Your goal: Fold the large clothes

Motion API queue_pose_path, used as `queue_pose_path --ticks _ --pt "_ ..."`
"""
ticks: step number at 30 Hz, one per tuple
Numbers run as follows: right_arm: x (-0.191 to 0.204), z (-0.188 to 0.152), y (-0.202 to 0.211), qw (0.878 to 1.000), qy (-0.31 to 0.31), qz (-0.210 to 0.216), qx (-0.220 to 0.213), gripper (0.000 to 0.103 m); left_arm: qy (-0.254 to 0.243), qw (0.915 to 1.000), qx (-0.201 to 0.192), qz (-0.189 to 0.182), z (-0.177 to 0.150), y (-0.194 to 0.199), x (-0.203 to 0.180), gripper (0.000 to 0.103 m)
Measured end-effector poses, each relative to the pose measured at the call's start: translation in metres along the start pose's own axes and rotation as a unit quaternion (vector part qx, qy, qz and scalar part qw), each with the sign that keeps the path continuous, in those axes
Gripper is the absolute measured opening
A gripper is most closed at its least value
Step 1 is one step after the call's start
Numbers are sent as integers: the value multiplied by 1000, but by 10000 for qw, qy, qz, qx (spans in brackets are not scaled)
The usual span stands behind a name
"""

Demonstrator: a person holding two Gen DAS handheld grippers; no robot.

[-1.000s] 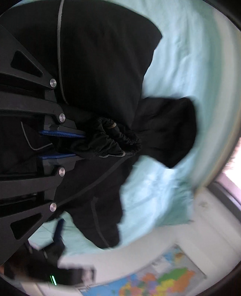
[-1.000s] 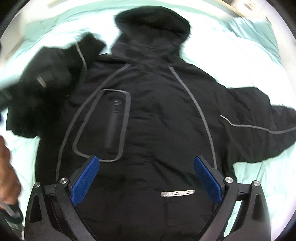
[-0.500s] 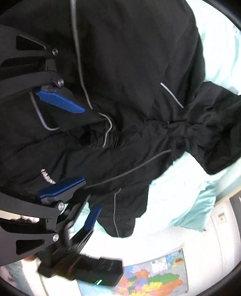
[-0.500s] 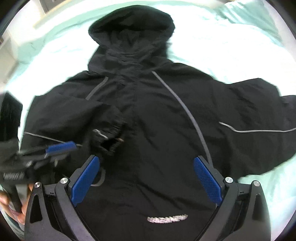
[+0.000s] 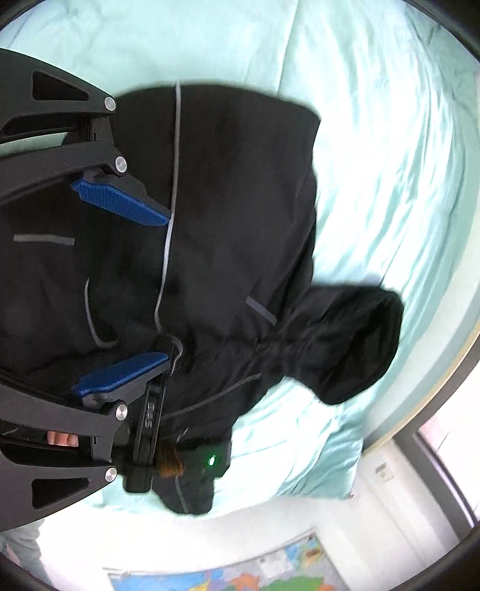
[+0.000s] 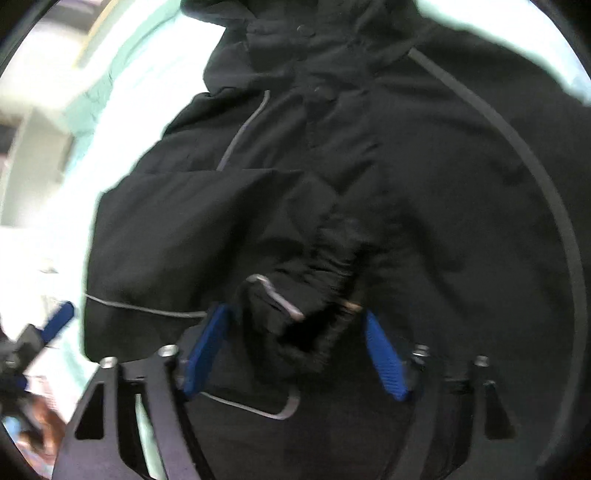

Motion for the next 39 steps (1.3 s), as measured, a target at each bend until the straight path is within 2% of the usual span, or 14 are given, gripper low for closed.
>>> queue_pose_path --ticks 1,2,7,12,13,15,20,23,24,27,29,32,35,39 --pt "4 0 4 9998 133 -90 -68 41 25 10000 -19 84 1 2 3 73" --pt "9 -1 12 9992 288 -168 -221 34 49 9998 -46 171 2 3 6 73" --pt "4 -2 89 9866 611 -776 -1298 29 -95 9989 -238 380 9 9 9 73" --pt "-51 -2 165 9641 433 -1733 -1964 29 -221 9990 -274 272 21 -3 4 73" --pt "-66 -3 170 9604 375 -1926 -1978 29 -276 9991 -245 222 23 -12 2 73" --pt "-92 0 164 9615 180 -2069 -1801 29 -361 9990 -82 250 25 -36 2 73" --pt "-162 -2 82 9711 -267 -2184 -927 31 -473 9925 532 993 22 -112 22 72" --pt "-177 -11 65 9745 -349 -2065 -810 37 -420 9905 646 1137 21 -126 34 72" --pt "-176 -12 70 9744 -300 -2071 -817 38 -469 9899 658 1165 22 -124 31 72" --pt "-171 -17 96 9696 -235 -2273 -871 56 -546 9901 617 1137 25 -108 21 72" --pt "-158 -20 126 9657 -152 -2308 -1177 64 -577 9926 490 947 27 -91 10 72" --pt "-126 -19 149 9657 3 -2040 -1603 78 -699 9945 287 729 30 -76 -8 73" --pt "-94 -8 128 9692 351 -1890 -1538 78 -777 9936 359 735 28 -86 -17 73" --pt "-80 -3 64 9603 736 -2495 -1003 77 -671 9885 706 1161 18 -119 2 72"
Point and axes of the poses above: each gripper's, at about its wrist camera, not at the fingertips, and y roughly against the way its jaws point, x to its left, z to its top, the point moved 2 cm from there along -y, roughly the way its jaws point, and after that the axes turned 9 degrees about -z, right-handed, at the moved point
